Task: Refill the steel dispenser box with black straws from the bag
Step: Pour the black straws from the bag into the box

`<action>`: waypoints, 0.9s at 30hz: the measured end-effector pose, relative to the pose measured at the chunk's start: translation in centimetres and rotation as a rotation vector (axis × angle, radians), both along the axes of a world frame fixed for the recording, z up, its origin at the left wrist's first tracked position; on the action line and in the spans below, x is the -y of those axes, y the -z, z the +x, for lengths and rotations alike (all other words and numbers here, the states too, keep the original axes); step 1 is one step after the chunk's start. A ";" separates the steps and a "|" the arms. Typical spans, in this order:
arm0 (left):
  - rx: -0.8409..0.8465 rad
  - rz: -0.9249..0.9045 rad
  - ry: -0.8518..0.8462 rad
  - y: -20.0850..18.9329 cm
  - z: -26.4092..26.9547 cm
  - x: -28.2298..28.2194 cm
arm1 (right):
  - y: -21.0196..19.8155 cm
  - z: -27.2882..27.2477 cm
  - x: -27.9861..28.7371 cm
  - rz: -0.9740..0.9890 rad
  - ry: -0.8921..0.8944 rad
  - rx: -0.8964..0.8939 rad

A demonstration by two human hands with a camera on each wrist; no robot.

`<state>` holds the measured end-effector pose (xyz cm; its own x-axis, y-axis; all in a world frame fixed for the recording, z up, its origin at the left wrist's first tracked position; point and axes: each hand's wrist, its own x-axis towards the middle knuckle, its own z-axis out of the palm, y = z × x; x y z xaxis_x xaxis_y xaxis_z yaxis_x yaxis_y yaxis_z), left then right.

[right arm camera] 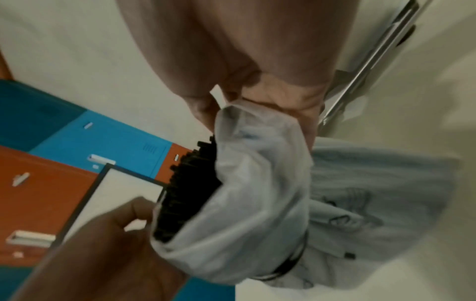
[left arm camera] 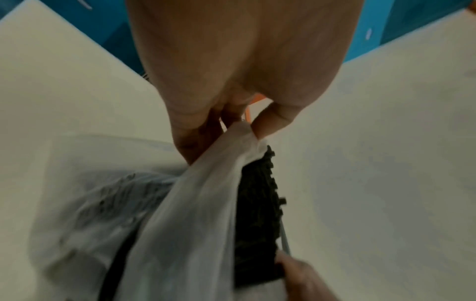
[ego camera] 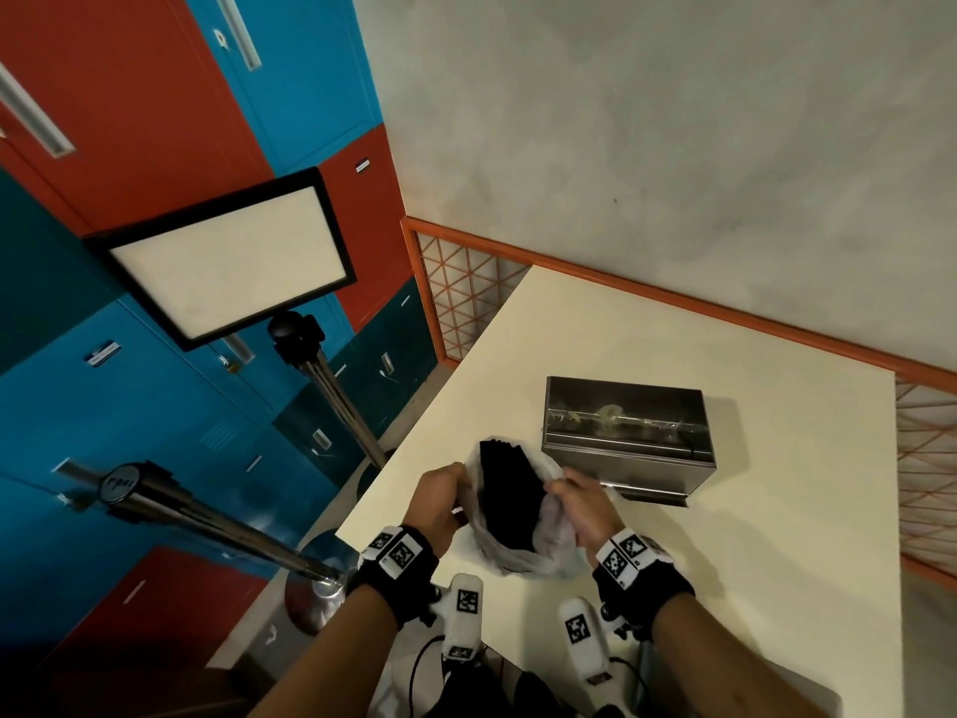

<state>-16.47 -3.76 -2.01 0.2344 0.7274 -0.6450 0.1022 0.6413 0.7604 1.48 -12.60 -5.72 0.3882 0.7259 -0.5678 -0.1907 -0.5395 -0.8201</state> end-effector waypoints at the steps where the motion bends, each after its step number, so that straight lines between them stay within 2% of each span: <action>1: 0.020 -0.029 -0.048 0.0 -0.3 0.0 | -1.2 -0.3 0.1 0.007 0.031 -0.059; 3: 0.082 -0.098 -0.128 -0.1 -1.0 -0.1 | -2.6 -0.5 0.4 0.025 0.128 -0.232; 6: 0.223 -0.183 -0.197 -0.1 -1.8 -0.2 | -1.9 -0.1 0.7 0.010 0.304 -0.569; 10: 0.227 -0.258 -0.210 0.1 -2.2 -0.6 | 0.1 1.2 0.8 -0.103 0.448 -0.640; 13: 0.155 -0.268 -0.114 1.3 -2.7 -0.6 | 1.2 1.5 1.0 -0.137 0.407 -0.519; 16: 0.154 -0.253 0.071 2.1 -2.7 -0.2 | 1.4 0.7 0.9 -0.157 0.335 -0.397; 19: 0.092 -0.146 0.204 1.5 -2.1 0.2 | 0.7 0.2 0.3 -0.031 0.137 -0.019; 22: 0.101 -0.077 0.155 1.9 -1.7 -0.1 | -0.3 -0.4 0.2 0.056 -0.187 0.295; 24: 0.081 -0.053 0.104 2.1 -1.4 -0.3 | -0.6 -0.7 -0.3 0.095 -0.306 0.448; 26: 0.081 -0.073 0.049 1.9 -1.0 -0.3 | -0.4 -0.8 -0.8 0.142 -0.281 0.445; 27: 0.107 -0.111 0.021 1.7 -1.0 -0.3 | -0.1 -0.6 -0.9 0.135 -0.219 0.368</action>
